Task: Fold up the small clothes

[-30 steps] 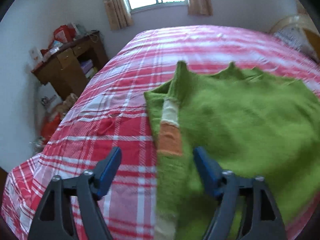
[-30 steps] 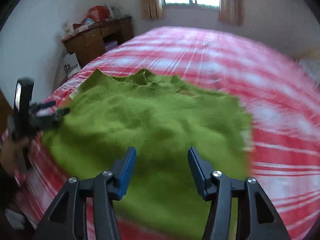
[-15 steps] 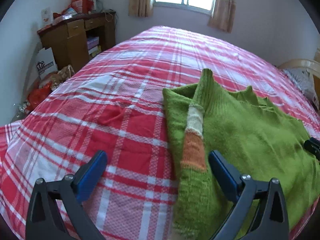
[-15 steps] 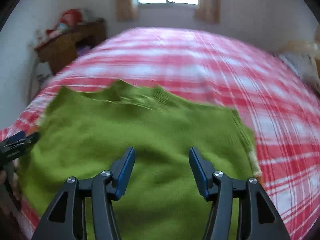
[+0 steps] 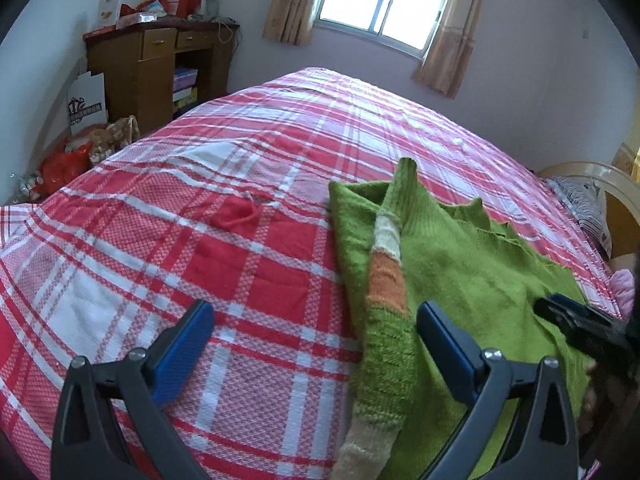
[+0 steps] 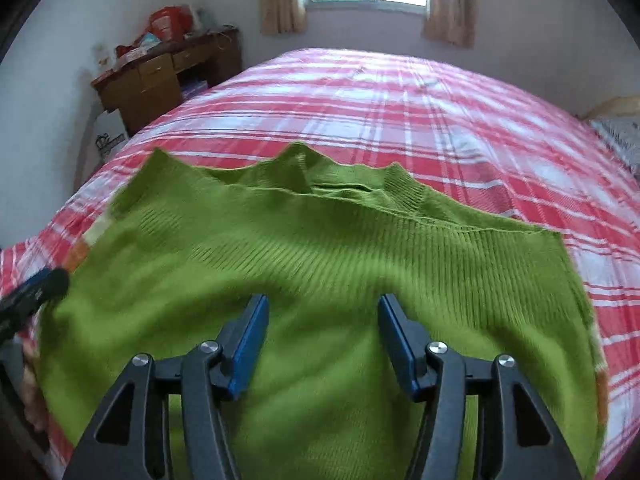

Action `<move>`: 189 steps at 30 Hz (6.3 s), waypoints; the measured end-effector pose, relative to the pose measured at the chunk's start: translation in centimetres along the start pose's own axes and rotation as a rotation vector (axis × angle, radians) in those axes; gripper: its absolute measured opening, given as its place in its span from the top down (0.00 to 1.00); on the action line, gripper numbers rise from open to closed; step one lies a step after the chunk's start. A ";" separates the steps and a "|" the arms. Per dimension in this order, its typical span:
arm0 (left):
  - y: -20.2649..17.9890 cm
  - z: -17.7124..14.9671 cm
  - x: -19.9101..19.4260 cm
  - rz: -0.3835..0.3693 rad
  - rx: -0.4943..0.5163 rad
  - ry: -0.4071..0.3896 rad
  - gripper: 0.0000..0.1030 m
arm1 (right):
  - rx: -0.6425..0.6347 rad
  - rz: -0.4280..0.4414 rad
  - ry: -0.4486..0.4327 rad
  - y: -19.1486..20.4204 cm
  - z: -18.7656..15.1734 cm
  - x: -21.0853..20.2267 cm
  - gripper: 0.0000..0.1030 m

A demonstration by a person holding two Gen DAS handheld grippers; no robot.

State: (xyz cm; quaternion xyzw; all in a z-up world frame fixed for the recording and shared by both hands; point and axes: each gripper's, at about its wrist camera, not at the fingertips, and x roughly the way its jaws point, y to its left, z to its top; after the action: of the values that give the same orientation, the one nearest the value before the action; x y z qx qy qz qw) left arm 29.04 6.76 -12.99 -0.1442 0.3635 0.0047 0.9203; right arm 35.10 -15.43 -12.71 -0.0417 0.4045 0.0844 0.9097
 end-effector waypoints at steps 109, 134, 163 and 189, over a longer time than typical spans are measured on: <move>-29.8 4.6 2.3 -0.595 0.326 0.240 0.90 | 0.053 0.188 -0.296 -10.0 -11.4 -16.0 0.95; -31.0 -1.6 -0.6 -0.416 0.606 0.080 0.58 | 0.321 0.272 -0.138 -16.2 -16.3 -12.4 0.94; -20.8 -6.2 0.0 -0.365 0.462 0.127 0.04 | 0.191 0.107 -0.061 -13.4 -4.8 -8.4 0.39; -19.5 -6.4 0.4 -0.411 0.356 0.192 0.00 | -0.167 0.007 0.114 -5.3 0.6 -0.9 0.41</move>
State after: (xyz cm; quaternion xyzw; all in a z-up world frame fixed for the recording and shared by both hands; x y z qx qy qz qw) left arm 27.26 -13.63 -12.58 -0.0509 0.4073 -0.2596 0.8741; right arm 35.95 -20.63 -11.63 -0.1209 0.4472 0.1184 0.8783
